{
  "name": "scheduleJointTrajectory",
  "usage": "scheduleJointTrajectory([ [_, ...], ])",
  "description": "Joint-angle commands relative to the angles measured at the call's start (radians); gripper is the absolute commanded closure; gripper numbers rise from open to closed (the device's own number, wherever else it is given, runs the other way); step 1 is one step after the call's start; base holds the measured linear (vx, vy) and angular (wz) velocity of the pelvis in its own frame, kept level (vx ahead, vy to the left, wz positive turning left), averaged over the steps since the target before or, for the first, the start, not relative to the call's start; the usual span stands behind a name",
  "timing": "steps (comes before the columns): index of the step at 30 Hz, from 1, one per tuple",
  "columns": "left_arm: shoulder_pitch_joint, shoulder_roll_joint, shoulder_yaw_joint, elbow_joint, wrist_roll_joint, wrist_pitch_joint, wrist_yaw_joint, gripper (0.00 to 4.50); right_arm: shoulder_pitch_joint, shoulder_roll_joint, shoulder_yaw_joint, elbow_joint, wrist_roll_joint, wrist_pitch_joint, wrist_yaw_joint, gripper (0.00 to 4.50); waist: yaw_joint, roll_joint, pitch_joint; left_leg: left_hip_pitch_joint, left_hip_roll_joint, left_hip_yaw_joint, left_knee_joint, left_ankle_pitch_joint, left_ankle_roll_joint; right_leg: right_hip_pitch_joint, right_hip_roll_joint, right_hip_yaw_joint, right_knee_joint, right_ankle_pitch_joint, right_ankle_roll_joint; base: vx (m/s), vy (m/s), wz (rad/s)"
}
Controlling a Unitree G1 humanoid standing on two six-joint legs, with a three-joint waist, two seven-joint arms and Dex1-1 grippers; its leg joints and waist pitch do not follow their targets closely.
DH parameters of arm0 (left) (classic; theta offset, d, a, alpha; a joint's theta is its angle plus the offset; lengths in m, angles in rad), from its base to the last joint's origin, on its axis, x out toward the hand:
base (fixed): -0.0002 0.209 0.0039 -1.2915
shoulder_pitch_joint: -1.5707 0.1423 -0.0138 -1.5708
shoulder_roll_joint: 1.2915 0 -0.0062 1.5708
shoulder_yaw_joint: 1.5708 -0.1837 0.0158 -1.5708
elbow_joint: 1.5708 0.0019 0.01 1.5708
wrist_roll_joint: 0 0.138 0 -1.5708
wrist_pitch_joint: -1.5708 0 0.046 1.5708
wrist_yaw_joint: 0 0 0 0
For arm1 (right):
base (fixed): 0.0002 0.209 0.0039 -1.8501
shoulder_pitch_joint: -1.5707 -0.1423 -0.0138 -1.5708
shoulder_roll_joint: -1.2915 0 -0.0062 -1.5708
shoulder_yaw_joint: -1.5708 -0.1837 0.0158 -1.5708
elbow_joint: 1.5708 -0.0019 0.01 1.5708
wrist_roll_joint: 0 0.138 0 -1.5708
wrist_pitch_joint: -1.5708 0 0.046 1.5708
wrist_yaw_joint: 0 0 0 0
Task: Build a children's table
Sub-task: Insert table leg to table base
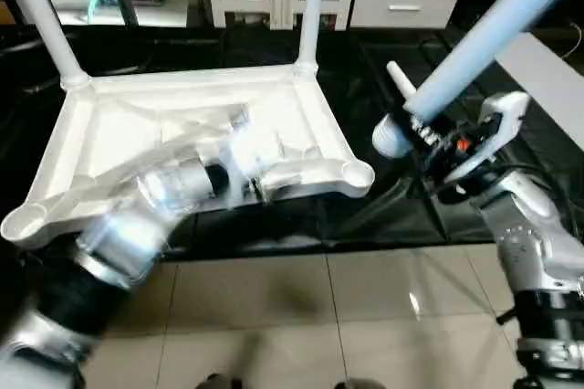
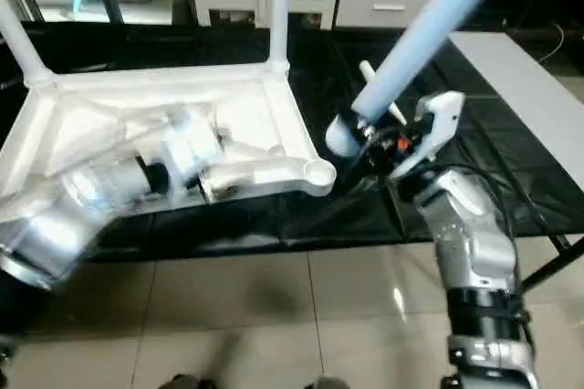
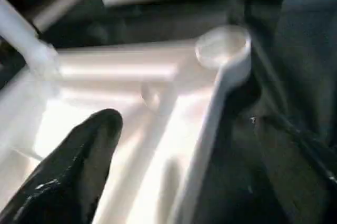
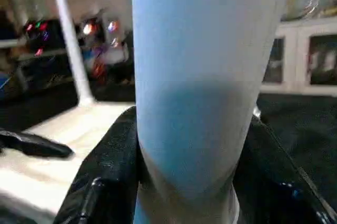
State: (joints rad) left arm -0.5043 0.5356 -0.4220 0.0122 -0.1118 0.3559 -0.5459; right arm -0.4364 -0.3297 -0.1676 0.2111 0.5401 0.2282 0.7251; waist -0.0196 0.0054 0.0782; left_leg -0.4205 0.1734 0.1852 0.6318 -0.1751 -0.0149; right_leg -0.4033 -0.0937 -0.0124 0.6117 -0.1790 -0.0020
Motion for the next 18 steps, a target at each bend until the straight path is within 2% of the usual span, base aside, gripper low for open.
scheduleJointTrajectory([
  [1,-0.006,-0.016,0.009,0.033,0.027,-0.054,0.03,0.08,-0.027,-0.002,0.003,0.017,-0.011,-0.014,0.005,2.5,-0.007,0.004,-0.07,0.042,0.038,-0.013,-0.097,-0.268,-0.02,0.023,-0.022,0.012,-0.064,-0.162,-0.181,0.0,0.0,0.0],
  [2,0.005,-0.067,0.032,0.1,0.023,-0.107,0.068,0.08,-0.063,0.016,0.013,0.079,-0.048,-0.051,-0.022,2.5,-0.012,0.002,-0.065,0.041,0.037,-0.013,-0.097,-0.296,-0.022,0.017,-0.02,0.012,-0.067,-0.2,-0.18,0.0,0.0,0.0],
  [3,0.008,-0.081,0.039,0.115,0.019,-0.117,0.077,0.08,-0.072,0.019,0.016,0.094,-0.059,-0.061,-0.03,2.5,-0.015,-0.002,-0.064,0.043,0.037,-0.013,-0.098,-0.323,-0.03,0.017,-0.024,0.012,-0.072,-0.245,-0.177,0.0,0.0,0.0],
  [4,0.008,-0.081,0.039,0.115,0.019,-0.117,0.077,0.08,-0.072,0.019,0.016,0.094,-0.059,-0.061,-0.03,2.5,-0.015,-0.002,-0.064,0.043,0.038,-0.014,-0.099,-0.329,-0.032,0.016,-0.025,0.013,-0.074,-0.259,-0.174,0.0,0.0,0.0],
  [5,0.007,-0.098,0.049,0.145,0.015,-0.152,0.097,0.08,-0.091,0.033,0.013,0.122,-0.064,-0.089,-0.036,2.5,-0.016,-0.002,-0.057,0.042,0.038,-0.013,-0.1,-0.34,-0.029,0.011,-0.025,0.014,-0.078,-0.279,-0.162,0.0,0.0,0.0],
  [6,0.006,-0.106,0.055,0.162,0.01,-0.167,0.099,0.08,-0.102,0.043,0.006,0.137,-0.059,-0.097,-0.041,2.5,-0.017,-0.002,-0.058,0.043,0.038,-0.013,-0.1,-0.341,-0.028,0.01,-0.024,0.015,-0.078,-0.282,-0.159,0.0,0.0,0.0],
  [7,0.003,-0.106,0.052,0.186,0.025,-0.195,0.102,0.08,-0.116,0.052,0.002,0.161,-0.063,-0.119,-0.042,2.5,-0.019,-0.001,-0.054,0.04,0.038,-0.014,-0.103,-0.333,-0.024,0.01,-0.024,0.015,-0.078,-0.275,-0.152,0.0,0.0,0.0],
  [9,0.0,-0.104,0.047,0.206,0.035,-0.215,0.094,0.08,-0.125,0.057,0.0,0.175,-0.066,-0.133,-0.041,2.5,-0.021,-0.005,-0.055,0.038,0.038,-0.013,-0.103,-0.319,-0.013,0.01,-0.022,0.015,-0.078,-0.255,-0.15,0.0,0.0,0.0],
  [10,0.007,-0.101,0.045,0.223,0.01,-0.214,-0.002,0.08,-0.135,0.061,0.003,0.189,-0.071,-0.141,-0.036,2.5,-0.022,-0.004,-0.051,0.039,0.038,-0.011,-0.104,-0.306,-0.005,0.008,-0.021,0.016,-0.078,-0.243,-0.151,0.0,0.0,0.0],
  [11,0.018,-0.094,0.041,0.216,-0.019,-0.191,-0.077,0.08,-0.136,0.062,0.005,0.188,-0.075,-0.143,-0.031,2.5,-0.022,-0.003,-0.051,0.041,0.039,-0.009,-0.104,-0.293,0.001,0.007,-0.023,0.017,-0.079,-0.237,-0.16,0.0,0.0,0.0],
  [12,0.018,-0.093,0.04,0.216,-0.021,-0.189,-0.084,0.08,-0.136,0.062,0.005,0.188,-0.075,-0.143,-0.031,2.5,-0.021,-0.003,-0.05,0.042,0.039,-0.009,-0.104,-0.283,0.003,0.008,-0.023,0.018,-0.078,-0.227,-0.167,0.0,0.0,0.0],
  [15,0.017,-0.06,0.012,0.24,0.017,-0.201,-0.128,0.08,-0.135,0.064,0.002,0.185,-0.075,-0.151,-0.026,2.5,-0.024,0.0,-0.051,0.039,0.041,-0.007,-0.103,-0.222,0.027,0.013,-0.02,0.016,-0.066,-0.126,-0.195,0.0,0.0,0.0],
  [16,0.014,-0.057,0.012,0.247,0.02,-0.201,-0.132,0.34,-0.133,0.063,0.004,0.183,-0.076,-0.152,-0.023,2.5,-0.025,0.003,-0.05,0.04,0.041,-0.006,-0.102,-0.203,0.039,0.013,-0.02,0.016,-0.064,-0.095,-0.206,0.0,0.0,0.0],
  [18,-0.001,-0.055,0.016,0.28,0.027,-0.206,-0.127,0.43,-0.123,0.062,0.01,0.175,-0.078,-0.152,-0.013,2.5,-0.027,0.005,-0.05,0.041,0.042,-0.004,-0.101,-0.187,0.05,0.016,-0.02,0.016,-0.06,-0.065,-0.223,0.0,0.0,0.0],
])
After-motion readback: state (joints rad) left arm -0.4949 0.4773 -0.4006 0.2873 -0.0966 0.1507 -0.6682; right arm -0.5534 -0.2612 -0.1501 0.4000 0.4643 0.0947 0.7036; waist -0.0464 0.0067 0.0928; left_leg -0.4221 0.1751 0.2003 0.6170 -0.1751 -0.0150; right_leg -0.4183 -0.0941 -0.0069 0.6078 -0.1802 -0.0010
